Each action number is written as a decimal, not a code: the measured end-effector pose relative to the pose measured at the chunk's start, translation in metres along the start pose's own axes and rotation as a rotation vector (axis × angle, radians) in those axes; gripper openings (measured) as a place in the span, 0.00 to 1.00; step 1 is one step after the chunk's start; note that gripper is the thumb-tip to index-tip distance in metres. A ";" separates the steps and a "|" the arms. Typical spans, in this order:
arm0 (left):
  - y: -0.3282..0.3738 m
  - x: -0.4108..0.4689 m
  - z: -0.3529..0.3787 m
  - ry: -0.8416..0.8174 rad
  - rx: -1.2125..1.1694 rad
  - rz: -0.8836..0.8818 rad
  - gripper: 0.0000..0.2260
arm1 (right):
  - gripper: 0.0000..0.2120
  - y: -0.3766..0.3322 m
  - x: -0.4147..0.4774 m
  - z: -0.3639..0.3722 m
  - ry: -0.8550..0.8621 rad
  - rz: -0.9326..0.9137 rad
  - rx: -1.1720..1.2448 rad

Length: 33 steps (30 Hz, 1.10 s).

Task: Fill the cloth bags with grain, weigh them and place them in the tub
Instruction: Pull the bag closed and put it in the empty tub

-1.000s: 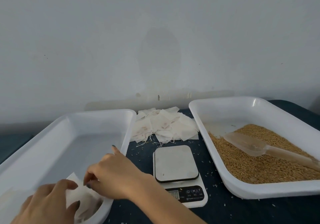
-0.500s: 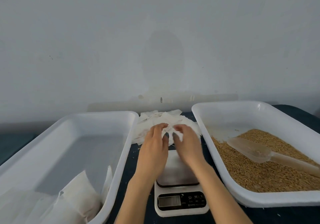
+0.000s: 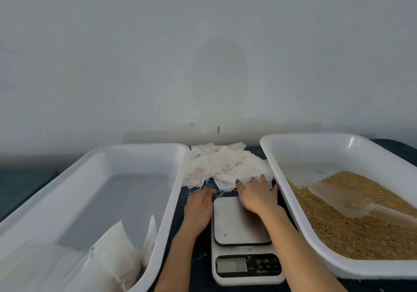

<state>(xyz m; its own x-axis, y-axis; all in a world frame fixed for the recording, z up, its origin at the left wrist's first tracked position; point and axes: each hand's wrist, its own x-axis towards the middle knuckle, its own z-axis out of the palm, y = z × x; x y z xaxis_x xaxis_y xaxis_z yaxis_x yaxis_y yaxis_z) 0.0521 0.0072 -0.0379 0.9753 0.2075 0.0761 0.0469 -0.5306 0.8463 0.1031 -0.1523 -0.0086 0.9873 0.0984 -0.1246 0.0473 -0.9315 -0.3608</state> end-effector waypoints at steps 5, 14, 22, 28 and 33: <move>0.002 0.000 0.001 0.055 -0.055 -0.001 0.23 | 0.15 0.000 -0.020 -0.009 0.441 -0.132 0.183; 0.032 -0.014 -0.007 -0.137 -0.737 0.124 0.25 | 0.11 0.004 -0.044 -0.002 0.329 -0.308 1.478; 0.038 -0.020 -0.012 0.076 -0.743 0.248 0.01 | 0.16 0.015 -0.051 0.001 0.366 -0.360 1.310; 0.042 -0.025 -0.010 0.399 -0.330 0.459 0.11 | 0.18 0.009 -0.059 0.002 0.425 -0.384 1.057; 0.039 -0.030 -0.015 0.600 0.117 0.792 0.15 | 0.17 0.003 -0.066 -0.006 0.285 -0.386 1.212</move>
<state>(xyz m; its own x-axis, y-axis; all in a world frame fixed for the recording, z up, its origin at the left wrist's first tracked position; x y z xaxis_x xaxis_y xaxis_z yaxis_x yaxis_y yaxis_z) 0.0212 -0.0077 0.0004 0.4654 0.1226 0.8765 -0.5168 -0.7664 0.3816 0.0394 -0.1636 0.0039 0.9449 0.0703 0.3196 0.3157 0.0615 -0.9469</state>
